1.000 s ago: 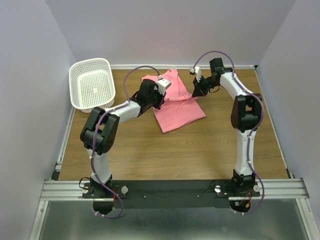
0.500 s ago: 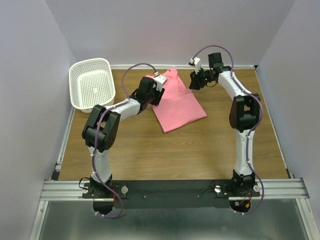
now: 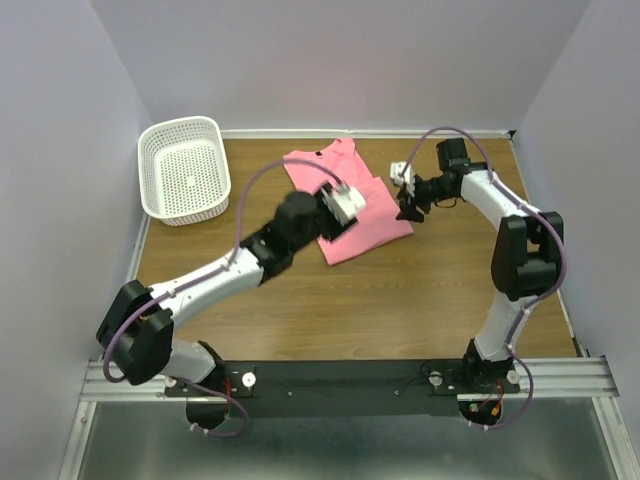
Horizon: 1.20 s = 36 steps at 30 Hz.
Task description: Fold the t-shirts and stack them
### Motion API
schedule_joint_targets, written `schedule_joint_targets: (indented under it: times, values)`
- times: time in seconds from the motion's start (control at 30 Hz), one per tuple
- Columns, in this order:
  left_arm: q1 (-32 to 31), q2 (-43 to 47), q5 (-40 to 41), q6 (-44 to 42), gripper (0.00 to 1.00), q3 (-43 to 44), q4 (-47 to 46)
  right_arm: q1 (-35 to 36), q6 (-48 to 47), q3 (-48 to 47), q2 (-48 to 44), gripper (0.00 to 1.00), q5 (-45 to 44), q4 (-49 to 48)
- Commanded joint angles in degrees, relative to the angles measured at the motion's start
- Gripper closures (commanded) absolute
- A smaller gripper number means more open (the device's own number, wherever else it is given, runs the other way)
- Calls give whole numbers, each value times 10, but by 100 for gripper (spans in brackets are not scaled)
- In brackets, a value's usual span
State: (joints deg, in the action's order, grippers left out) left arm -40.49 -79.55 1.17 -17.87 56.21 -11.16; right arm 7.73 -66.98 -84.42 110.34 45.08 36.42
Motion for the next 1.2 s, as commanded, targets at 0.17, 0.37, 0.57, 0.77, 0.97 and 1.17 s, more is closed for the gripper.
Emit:
schedule_joint_targets:
  times: [0.17, 0.37, 0.57, 0.77, 0.97, 1.17]
  values:
    - [-129, -50, 70, -66, 35, -109, 40, -22, -358, 83, -14, 29, -45, 115]
    - [-129, -129, 89, -87, 35, -88, 36, -36, -337, 66, -1, 29, 3, 114]
    - [-130, -214, 102, -99, 37, -45, 33, -38, -340, 71, 0, 29, 13, 113]
    - [-129, -276, 163, -79, 51, -7, 53, -34, -353, 72, 11, 28, 18, 112]
    - [-129, -291, 176, -60, 90, -7, 55, -25, -340, 60, 40, 28, -14, 95]
    - [-129, -282, 158, -55, 100, -11, 48, -16, -301, 73, 53, 29, -41, 39]
